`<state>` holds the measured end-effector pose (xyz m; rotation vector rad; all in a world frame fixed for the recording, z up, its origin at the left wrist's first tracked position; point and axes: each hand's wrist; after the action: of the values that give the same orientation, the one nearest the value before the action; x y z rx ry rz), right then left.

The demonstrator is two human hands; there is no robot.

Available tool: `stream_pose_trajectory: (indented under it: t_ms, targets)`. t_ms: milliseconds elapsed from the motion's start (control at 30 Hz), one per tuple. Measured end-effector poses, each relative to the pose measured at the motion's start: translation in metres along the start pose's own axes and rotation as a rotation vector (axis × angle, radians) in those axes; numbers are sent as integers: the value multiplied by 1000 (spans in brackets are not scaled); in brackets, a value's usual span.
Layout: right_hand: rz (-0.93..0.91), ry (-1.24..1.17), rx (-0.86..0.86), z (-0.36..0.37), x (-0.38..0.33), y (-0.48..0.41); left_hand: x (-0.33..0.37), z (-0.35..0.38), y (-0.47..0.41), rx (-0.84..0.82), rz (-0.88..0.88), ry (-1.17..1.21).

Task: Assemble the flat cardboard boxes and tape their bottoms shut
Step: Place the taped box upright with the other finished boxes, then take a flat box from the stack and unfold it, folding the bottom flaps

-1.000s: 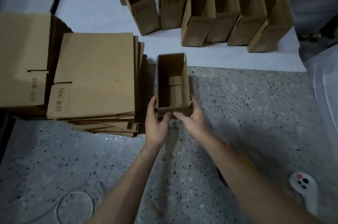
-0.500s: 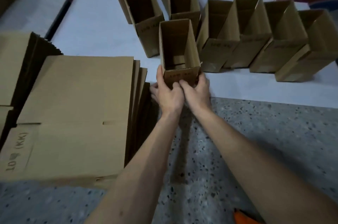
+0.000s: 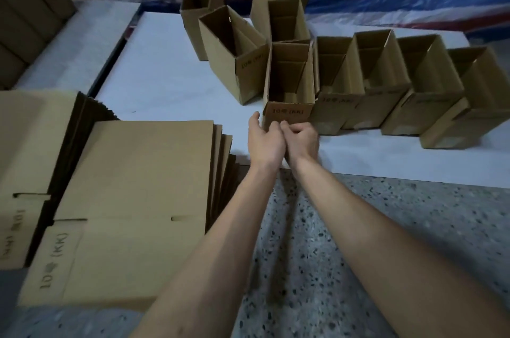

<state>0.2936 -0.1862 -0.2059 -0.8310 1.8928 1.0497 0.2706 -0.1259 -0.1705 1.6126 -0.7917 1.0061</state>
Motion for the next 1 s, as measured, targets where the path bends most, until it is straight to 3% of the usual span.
stream_pose_trajectory:
  t_ms: [133,267,367,433,500,600,700,867,1000]
  targets:
    - [41,-115,-103,-17,3,51,9,-43,66,31,212,10]
    - [23,-46,-251,-33,20,122,-7,-118,139,47,351,-84]
    - [75,-47,-340,-33,29,168,-31,-180,158,267,406,-328]
    - [84,-27,-370,-23,28,192,-47,-211,159,391,301,-463]
    - [69,25,-399,-10,25,212,-59,-227,159,409,101,-646]
    - [18,208,-403,2,22,233,-70,-240,162,417,-47,-843]
    - [-23,283,-348,4,19,246,-71,-253,161,471,-102,-695]
    - [-34,301,-271,-3,13,265,-69,-263,176,457,22,-477]
    - [-57,180,-209,-26,7,288,-58,-260,208,497,113,-364]
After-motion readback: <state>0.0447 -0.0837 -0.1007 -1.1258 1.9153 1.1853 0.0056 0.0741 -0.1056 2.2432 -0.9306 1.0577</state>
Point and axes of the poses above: each hand's wrist, its own y-axis away from the middle knuckle, its own z-axis out of the palm, x = y × z, and after that the axes turned 2 degrees about -y, right-handed
